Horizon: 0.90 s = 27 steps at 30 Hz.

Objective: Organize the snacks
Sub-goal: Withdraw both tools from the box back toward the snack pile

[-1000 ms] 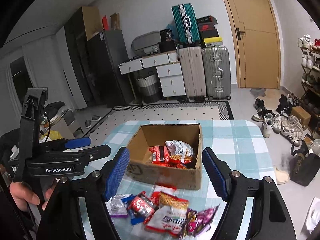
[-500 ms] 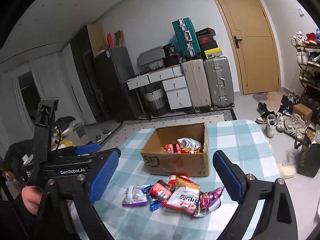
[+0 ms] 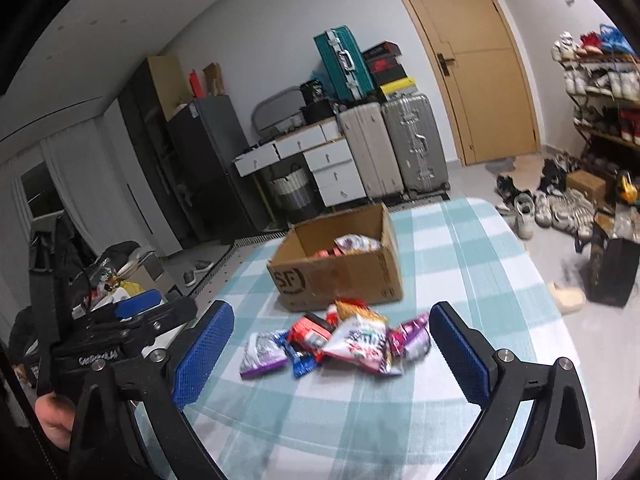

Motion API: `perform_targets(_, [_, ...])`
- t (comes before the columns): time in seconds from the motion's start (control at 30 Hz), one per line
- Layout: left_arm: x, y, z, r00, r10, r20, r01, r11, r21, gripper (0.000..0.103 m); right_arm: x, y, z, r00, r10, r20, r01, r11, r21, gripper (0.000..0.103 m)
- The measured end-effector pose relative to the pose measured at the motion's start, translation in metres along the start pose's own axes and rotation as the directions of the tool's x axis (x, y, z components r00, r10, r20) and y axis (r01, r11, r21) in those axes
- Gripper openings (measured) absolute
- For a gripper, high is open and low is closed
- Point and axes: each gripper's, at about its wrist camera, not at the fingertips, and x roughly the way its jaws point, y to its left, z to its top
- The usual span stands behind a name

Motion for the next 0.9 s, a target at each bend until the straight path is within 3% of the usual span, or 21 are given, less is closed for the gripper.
perform_targets(0.37, [0.061, 0.016, -0.032, 0.996, 0.016, -0.092, -0.021, 0.999, -0.049, 0.102, 0.038, -0.043, -0.036, 0.993, -0.057, -0.103, 0.064, 0.996, 0.067, 0.1])
perform_targets(0.5, [0.079, 0.022, -0.04, 0.994, 0.06, -0.089, -0.063, 0.997, -0.034, 0.102, 0.067, -0.06, -0.041, 0.986, -0.063, -0.153, 0.078, 0.993, 0.093, 0.1])
perform_targets(0.73, [0.105, 0.035, -0.046, 0.99, 0.047, -0.13, -0.054, 0.997, -0.054, 0.102, 0.131, -0.087, -0.047, 0.962, -0.064, -0.264, 0.105, 0.984, 0.144, 0.1])
perform_targets(0.9, [0.118, 0.043, -0.05, 0.987, 0.039, -0.157, -0.049, 0.997, -0.064, 0.102, 0.161, -0.101, -0.043, 0.954, -0.083, -0.289, 0.133, 0.978, 0.161, 0.09])
